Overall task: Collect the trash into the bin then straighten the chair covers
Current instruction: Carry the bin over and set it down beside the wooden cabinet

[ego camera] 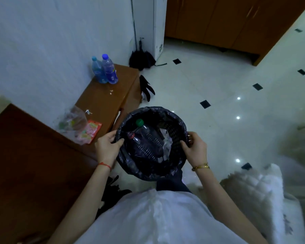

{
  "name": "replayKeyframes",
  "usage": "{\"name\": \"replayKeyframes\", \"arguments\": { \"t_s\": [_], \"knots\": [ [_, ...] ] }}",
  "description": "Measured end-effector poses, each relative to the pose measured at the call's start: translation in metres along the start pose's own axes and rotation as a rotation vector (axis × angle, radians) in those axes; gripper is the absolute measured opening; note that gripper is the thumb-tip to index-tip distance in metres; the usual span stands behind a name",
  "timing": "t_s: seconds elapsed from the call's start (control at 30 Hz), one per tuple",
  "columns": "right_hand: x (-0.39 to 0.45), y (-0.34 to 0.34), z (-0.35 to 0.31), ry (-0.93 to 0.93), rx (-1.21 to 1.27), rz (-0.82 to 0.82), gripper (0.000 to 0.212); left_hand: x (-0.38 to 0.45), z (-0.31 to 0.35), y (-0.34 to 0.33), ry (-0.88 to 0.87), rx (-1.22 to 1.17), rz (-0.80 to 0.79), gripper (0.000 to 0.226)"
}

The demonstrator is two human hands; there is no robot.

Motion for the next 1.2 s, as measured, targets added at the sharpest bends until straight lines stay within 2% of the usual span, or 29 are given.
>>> {"name": "replayKeyframes", "arguments": {
  "t_s": [0.3, 0.57, 0.8, 1.03, 1.2],
  "knots": [
    [0.226, 0.030, -0.013, 0.046, 0.008, -0.150, 0.030, 0.158, 0.052, -0.026, 0.142, -0.107, 0.148, 0.038],
    [0.410, -0.013, -0.016, 0.052, -0.068, -0.278, 0.028, 0.296, 0.031, -0.041, 0.292, -0.261, 0.208, 0.041],
    [0.552, -0.102, 0.035, 0.037, -0.098, -0.372, 0.027, 0.428, -0.028, -0.071, 0.375, -0.325, 0.251, 0.043],
    [0.667, -0.223, 0.139, 0.058, -0.147, -0.420, 0.029, 0.546, -0.156, -0.133, 0.436, -0.383, 0.309, 0.042],
    [0.719, -0.303, 0.223, 0.039, -0.150, -0.427, 0.030, 0.614, -0.248, -0.182, 0.446, -0.417, 0.332, 0.045]
  ]
}}
Point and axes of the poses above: each hand's wrist, its own x-axis towards the middle knuckle, its own y-axis out of the back of the hand, z = x × y, the point moved 9 cm from there along x, towards the middle knuckle, and after that the axes turned 15 degrees about -z, right-handed, at the moved point
